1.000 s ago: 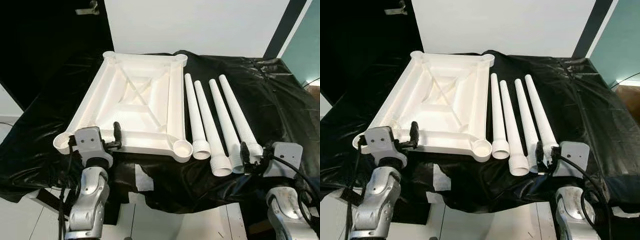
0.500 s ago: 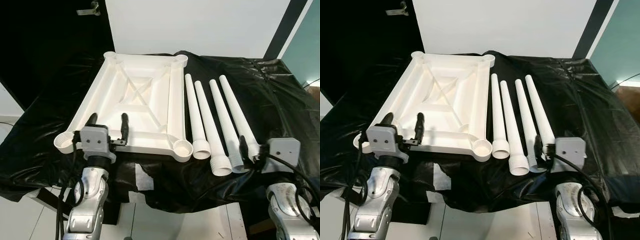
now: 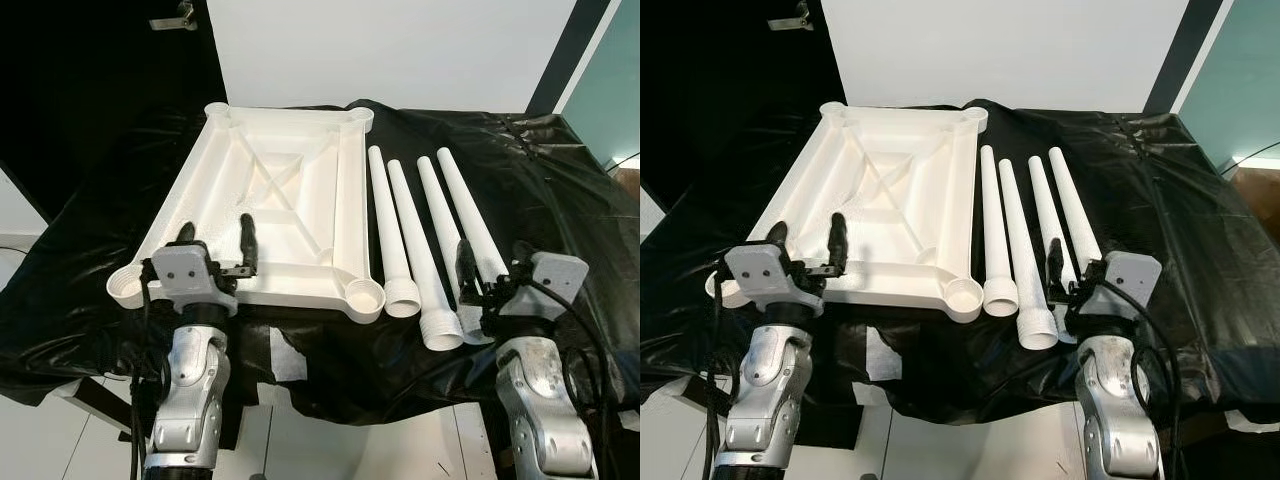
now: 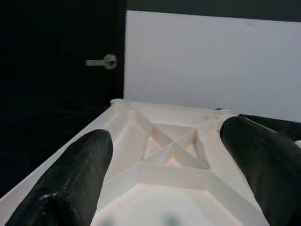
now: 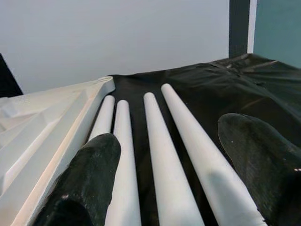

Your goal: Building children table

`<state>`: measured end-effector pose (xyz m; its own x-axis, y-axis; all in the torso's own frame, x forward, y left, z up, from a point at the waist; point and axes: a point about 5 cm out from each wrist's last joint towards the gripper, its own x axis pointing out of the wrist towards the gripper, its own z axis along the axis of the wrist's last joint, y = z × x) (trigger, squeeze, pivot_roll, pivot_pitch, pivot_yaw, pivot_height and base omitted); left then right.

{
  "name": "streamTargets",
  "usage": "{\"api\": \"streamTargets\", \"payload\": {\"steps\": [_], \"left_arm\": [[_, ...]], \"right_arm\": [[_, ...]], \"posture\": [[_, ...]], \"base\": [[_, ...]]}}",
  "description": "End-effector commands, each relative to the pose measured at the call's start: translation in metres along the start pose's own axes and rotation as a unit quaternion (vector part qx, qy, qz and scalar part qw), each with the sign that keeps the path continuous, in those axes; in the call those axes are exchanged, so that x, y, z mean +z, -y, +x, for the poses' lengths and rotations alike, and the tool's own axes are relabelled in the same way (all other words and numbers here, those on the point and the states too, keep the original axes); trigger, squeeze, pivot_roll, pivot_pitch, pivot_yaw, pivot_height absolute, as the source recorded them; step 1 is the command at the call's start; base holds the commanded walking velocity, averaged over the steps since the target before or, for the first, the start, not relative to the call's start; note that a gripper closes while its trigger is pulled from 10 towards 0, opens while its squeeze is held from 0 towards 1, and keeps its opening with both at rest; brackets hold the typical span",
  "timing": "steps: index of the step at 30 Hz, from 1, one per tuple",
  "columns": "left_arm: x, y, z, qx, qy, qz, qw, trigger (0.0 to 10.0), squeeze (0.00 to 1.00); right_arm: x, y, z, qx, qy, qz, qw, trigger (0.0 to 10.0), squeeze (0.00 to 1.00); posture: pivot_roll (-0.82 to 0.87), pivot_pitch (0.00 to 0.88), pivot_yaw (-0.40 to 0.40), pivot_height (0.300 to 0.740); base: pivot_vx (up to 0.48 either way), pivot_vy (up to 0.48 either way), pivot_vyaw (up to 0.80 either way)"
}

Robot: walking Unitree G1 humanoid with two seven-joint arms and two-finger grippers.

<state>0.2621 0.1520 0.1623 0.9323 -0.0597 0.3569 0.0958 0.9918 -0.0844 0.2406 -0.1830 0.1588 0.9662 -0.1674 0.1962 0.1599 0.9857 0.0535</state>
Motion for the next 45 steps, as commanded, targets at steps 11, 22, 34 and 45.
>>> {"api": "streamTargets", "payload": {"steps": [11,22,34,45], "left_arm": [[-0.007,0.002,0.003,-0.011,-0.008,0.001,1.0,10.0,0.0],[-0.001,-0.006,0.003,-0.055,0.007,0.061,0.997,10.0,0.0],[-0.006,0.006,0.016,-0.088,0.005,0.057,0.995,10.0,0.0],[-0.005,-0.001,0.019,-0.058,0.011,0.057,0.997,10.0,0.0]], "right_arm": [[0.001,0.001,-0.002,0.041,0.019,-0.059,0.997,10.0,0.0],[0.001,-0.003,0.0,0.082,0.01,-0.057,0.995,10.0,0.0],[-0.013,-0.008,-0.005,0.096,-0.009,-0.065,0.993,10.0,0.0],[-0.01,-0.013,0.0,0.108,-0.008,-0.058,0.992,10.0,0.0]], "posture": [[-0.06,0.013,0.01,0.74],[0.0,0.01,-0.058,0.74],[-0.01,0.0,0.0,0.74],[0.02,0.0,-0.042,0.74]], "base": [[0.0,0.0,0.0],[0.0,0.0,0.0],[0.0,0.0,0.0],[0.0,0.0,0.0]]}}
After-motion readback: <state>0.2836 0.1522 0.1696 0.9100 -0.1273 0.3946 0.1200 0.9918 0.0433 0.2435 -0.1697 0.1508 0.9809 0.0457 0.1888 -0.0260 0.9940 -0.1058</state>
